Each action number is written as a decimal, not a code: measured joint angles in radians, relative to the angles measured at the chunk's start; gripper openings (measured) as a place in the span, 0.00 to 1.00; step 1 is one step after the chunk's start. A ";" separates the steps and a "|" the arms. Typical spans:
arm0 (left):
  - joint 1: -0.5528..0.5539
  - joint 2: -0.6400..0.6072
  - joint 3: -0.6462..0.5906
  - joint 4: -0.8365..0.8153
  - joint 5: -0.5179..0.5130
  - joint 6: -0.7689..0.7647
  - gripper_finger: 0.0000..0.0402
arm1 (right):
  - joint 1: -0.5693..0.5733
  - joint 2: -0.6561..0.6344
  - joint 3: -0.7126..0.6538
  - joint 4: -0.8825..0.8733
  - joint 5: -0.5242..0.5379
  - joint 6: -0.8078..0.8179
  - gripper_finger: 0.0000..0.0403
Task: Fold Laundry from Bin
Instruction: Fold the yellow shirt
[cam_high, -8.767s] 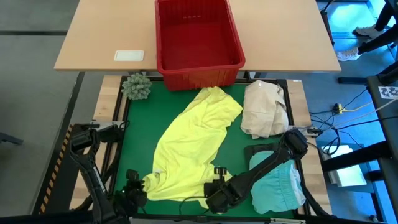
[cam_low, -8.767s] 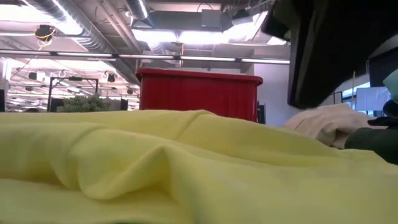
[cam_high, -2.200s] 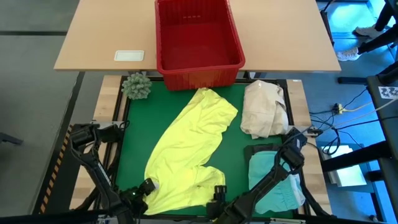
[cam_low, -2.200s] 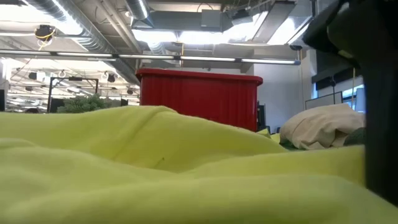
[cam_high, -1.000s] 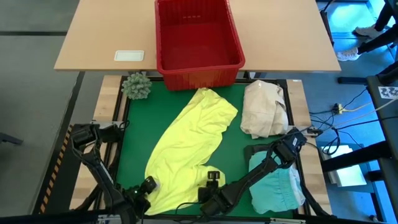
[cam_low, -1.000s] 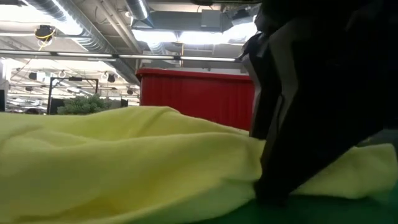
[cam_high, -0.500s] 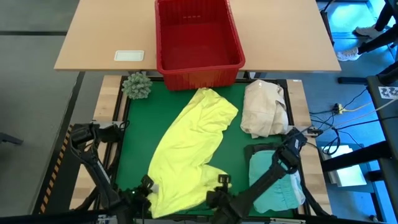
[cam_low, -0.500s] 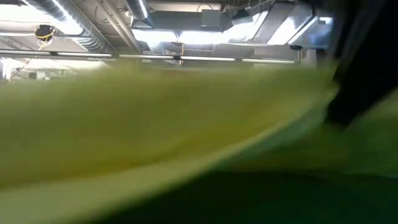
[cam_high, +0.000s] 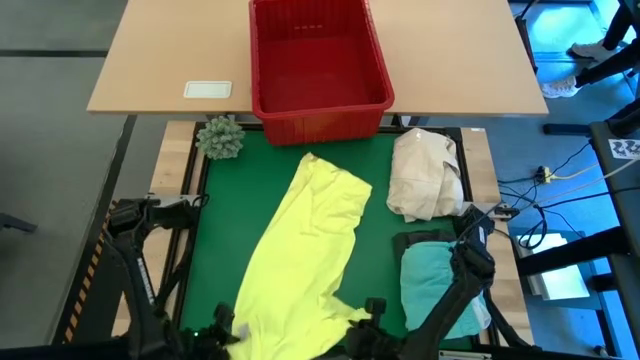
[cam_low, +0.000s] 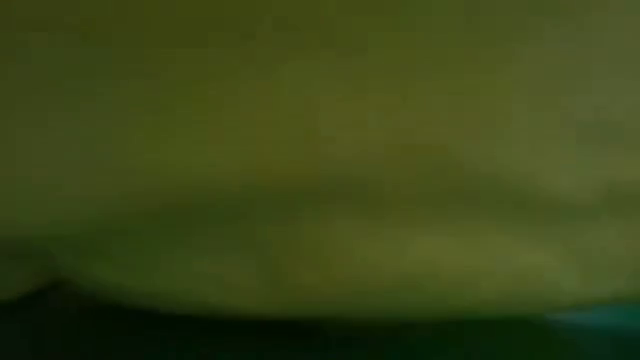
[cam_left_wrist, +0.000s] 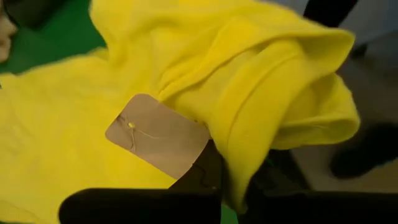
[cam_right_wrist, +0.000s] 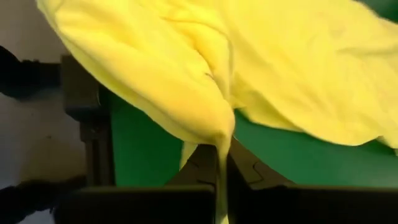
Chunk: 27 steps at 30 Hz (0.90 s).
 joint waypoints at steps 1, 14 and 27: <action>-0.001 0.000 0.026 -0.001 -0.009 0.000 0.02 | 0.001 0.000 0.013 -0.006 0.007 0.000 0.00; 0.006 -0.002 0.313 -0.251 -0.176 -0.005 0.02 | 0.020 -0.048 0.104 -0.231 0.124 0.079 0.00; 0.223 -0.205 0.315 -0.563 -0.258 0.003 0.02 | -0.112 -0.195 0.095 -0.228 0.270 -0.092 0.00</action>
